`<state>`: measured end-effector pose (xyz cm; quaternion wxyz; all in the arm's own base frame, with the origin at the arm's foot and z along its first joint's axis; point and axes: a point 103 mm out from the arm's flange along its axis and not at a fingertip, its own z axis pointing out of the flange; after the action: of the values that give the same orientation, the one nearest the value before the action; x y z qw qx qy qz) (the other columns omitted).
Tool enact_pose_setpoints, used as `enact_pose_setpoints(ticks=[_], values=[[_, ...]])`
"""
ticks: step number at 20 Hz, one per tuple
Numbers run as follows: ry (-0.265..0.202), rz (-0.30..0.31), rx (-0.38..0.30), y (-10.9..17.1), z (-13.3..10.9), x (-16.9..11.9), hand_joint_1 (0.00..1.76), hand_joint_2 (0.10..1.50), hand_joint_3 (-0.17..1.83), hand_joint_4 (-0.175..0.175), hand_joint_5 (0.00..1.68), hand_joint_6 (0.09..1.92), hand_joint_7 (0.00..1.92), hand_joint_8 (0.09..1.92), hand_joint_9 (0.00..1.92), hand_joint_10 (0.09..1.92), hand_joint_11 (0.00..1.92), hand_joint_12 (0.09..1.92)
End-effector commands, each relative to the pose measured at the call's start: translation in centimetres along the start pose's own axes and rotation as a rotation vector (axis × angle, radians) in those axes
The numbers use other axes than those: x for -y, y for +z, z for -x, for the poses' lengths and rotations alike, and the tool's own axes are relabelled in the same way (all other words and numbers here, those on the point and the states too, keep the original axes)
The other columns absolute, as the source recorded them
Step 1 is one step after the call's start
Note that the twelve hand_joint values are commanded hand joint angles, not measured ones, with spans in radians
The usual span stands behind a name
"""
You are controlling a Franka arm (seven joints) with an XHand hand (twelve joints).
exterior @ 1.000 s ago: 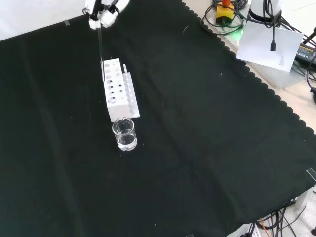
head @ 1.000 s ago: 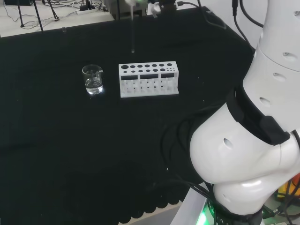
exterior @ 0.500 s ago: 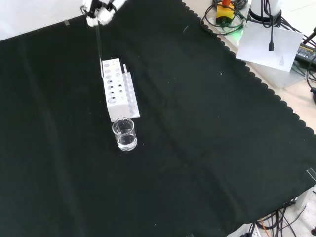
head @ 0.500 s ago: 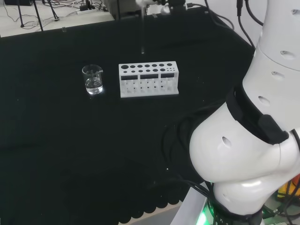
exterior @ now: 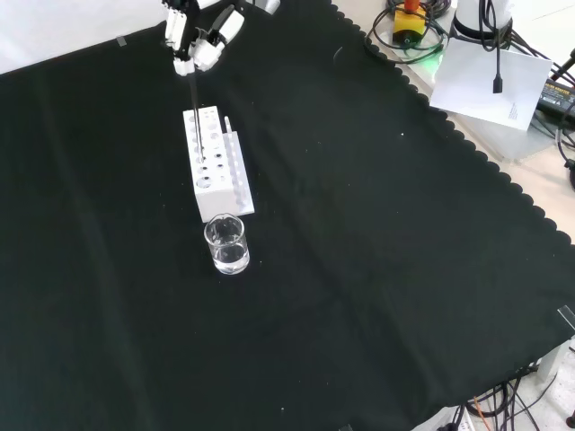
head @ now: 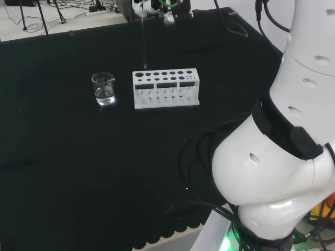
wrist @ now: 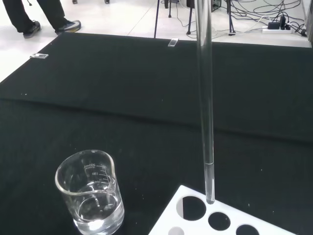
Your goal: Put the glass rod back on the white test tube rack.
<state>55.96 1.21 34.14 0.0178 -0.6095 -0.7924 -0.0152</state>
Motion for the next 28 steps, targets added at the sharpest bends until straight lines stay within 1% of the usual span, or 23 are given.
enact_pose_setpoints(ticks=[1, 7, 10, 19, 28], values=[[-0.002, -0.01, -0.002, 0.8, 0.1, 0.1, 1.31, 1.13, -0.17, -0.175, 1.17, 0.44, 1.14, 1.09, 1.64, 0.95, 1.68, 0.76], [0.006, -0.017, -0.013, 1.2, 0.4, 0.1, 1.31, 1.13, -0.17, -0.175, 1.17, 0.44, 1.14, 1.09, 1.64, 0.95, 1.68, 0.76], [0.012, -0.023, -0.015, 1.9, 0.9, 0.0, 1.31, 1.13, -0.17, -0.175, 1.17, 0.44, 1.14, 1.09, 1.64, 0.95, 1.68, 0.76], [0.009, -0.029, -0.018, 2.6, 1.2, -0.8, 1.31, 1.13, -0.17, -0.175, 1.17, 0.44, 1.14, 1.09, 1.65, 0.95, 1.68, 0.76], [0.02, -0.069, -0.038, 5.3, 2.2, -0.9, 1.31, 1.13, -0.17, -0.175, 1.17, 0.44, 1.13, 1.09, 1.65, 0.95, 1.68, 0.76]])
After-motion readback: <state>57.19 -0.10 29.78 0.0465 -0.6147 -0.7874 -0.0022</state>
